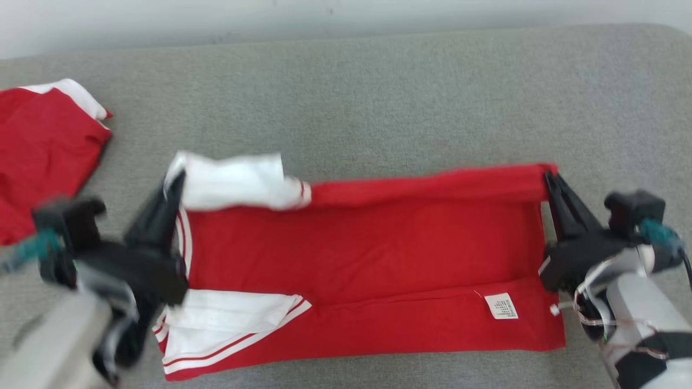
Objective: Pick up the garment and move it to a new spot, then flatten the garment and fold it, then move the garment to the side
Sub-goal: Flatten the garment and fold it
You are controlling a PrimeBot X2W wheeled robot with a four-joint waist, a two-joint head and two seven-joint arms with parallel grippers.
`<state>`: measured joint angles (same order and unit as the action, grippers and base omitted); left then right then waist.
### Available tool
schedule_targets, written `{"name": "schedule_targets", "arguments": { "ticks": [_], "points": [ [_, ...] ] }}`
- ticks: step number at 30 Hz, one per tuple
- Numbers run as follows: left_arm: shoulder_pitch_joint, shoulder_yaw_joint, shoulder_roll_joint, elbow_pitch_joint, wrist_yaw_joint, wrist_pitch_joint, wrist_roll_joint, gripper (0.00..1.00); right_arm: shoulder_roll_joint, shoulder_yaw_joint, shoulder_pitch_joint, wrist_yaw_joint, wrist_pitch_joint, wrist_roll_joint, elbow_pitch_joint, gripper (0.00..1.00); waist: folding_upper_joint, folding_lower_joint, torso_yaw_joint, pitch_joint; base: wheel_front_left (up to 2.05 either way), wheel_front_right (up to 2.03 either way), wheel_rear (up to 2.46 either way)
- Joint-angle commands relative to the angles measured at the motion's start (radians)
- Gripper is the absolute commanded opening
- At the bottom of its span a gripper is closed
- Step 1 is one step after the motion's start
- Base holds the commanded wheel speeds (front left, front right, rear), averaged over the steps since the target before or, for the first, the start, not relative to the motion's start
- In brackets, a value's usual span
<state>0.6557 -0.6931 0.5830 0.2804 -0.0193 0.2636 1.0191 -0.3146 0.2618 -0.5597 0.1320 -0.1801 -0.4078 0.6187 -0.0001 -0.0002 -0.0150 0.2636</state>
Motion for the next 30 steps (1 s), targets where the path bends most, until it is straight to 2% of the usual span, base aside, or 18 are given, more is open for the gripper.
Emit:
{"name": "schedule_targets", "arguments": {
  "ticks": [1, 5, 7, 8, 9, 10, 11, 12, 13, 14, 19, 26, 29, 30],
  "points": [
    [-0.061, 0.027, -0.013, -0.027, -0.01, 0.0, -0.021, 0.0, -0.007, -0.004, 0.029, -0.003, -0.016, -0.008, -0.004, 0.0, 0.0001, 0.0002, 0.012, -0.015, 0.0, 0.0, 0.0],
    [-0.215, 0.099, -0.051, -0.099, -0.029, 0.001, -0.066, 0.0, -0.001, -0.016, 0.093, -0.003, -0.043, -0.031, -0.016, 0.0, 0.0001, 0.0002, 0.02, -0.027, 0.0, 0.0, 0.0],
    [-0.272, 0.136, -0.071, -0.114, -0.023, 0.001, -0.081, 0.0, 0.002, -0.018, 0.121, -0.003, -0.054, -0.042, -0.029, 0.0, 0.0001, 0.0002, 0.022, -0.03, 0.0, 0.0, 0.0],
    [-0.296, 0.15, -0.082, -0.12, -0.018, 0.001, -0.09, 0.0, 0.003, -0.019, 0.135, -0.003, -0.059, -0.045, -0.034, 0.08, 0.0001, 0.0002, 0.022, -0.032, 0.0, 0.0, 0.0],
    [-0.32, 0.164, -0.092, -0.123, -0.016, 0.001, -0.102, 0.0, 0.005, -0.017, 0.148, -0.003, -0.061, -0.047, -0.041, 0.12, 0.0001, 0.0002, 0.021, -0.034, 0.0, 0.0, 0.0],
    [-0.34, 0.184, -0.102, -0.123, -0.02, 0.001, -0.114, 0.13, 0.008, -0.02, 0.161, -0.003, -0.065, -0.054, -0.046, 0.13, 0.0001, 0.0002, 0.02, -0.037, 0.0, 0.0, 0.0],
    [-0.359, 0.203, -0.11, -0.126, -0.02, 0.001, -0.131, 0.32, 0.01, -0.02, 0.174, -0.003, -0.067, -0.056, -0.049, 0.13, 0.0001, 0.0002, 0.018, -0.04, 0.0, 0.0, 0.0],
    [-0.377, 0.219, -0.121, -0.128, -0.017, 0.001, -0.145, 0.46, 0.011, -0.018, 0.184, -0.003, -0.068, -0.059, -0.054, 0.18, 0.0001, 0.0002, 0.016, -0.043, 0.0, 0.0, 0.0],
    [-0.395, 0.232, -0.133, -0.13, -0.016, 0.001, -0.157, 1.0, 0.012, -0.022, 0.193, -0.003, -0.069, -0.064, -0.059, 0.39, 0.0001, 0.0002, 0.014, -0.047, 0.0, 0.0, 0.0],
    [-0.423, 0.272, -0.156, -0.14, -0.012, 0.001, -0.187, 1.0, 0.014, -0.026, 0.212, -0.003, -0.071, -0.07, -0.071, 1.0, 0.0001, 0.0002, 0.009, -0.053, 0.0, 0.0, 0.0],
    [-0.493, 0.409, -0.22, -0.173, -0.001, 0.001, -0.281, 1.0, 0.002, -0.035, 0.244, -0.003, -0.077, -0.078, -0.118, 1.0, 0.0001, 0.0002, 0.0, -0.062, 0.0, 0.0, 0.0],
    [-0.548, 0.652, -0.341, -0.238, 0.031, 0.001, -0.535, 1.0, 0.005, -0.07, 0.252, -0.003, -0.044, -0.099, -0.135, 1.0, 0.0001, 0.0002, 0.009, -0.06, 0.0, 0.0, 0.0],
    [-0.564, 0.727, -0.394, -0.25, 0.06, 0.001, -0.64, 1.0, 0.021, -0.079, 0.246, -0.003, -0.013, -0.114, -0.115, 1.0, 0.0001, 0.0002, 0.02, -0.058, 0.0, 0.0, 0.0],
    [-0.564, 0.727, -0.394, -0.25, 0.06, 0.001, -0.64, 1.0, 0.021, -0.079, 0.246, -0.003, -0.013, -0.114, -0.115, 1.0, 0.0001, 0.0002, 0.02, -0.058, 0.0, 0.0, 0.0]
  ]
}}
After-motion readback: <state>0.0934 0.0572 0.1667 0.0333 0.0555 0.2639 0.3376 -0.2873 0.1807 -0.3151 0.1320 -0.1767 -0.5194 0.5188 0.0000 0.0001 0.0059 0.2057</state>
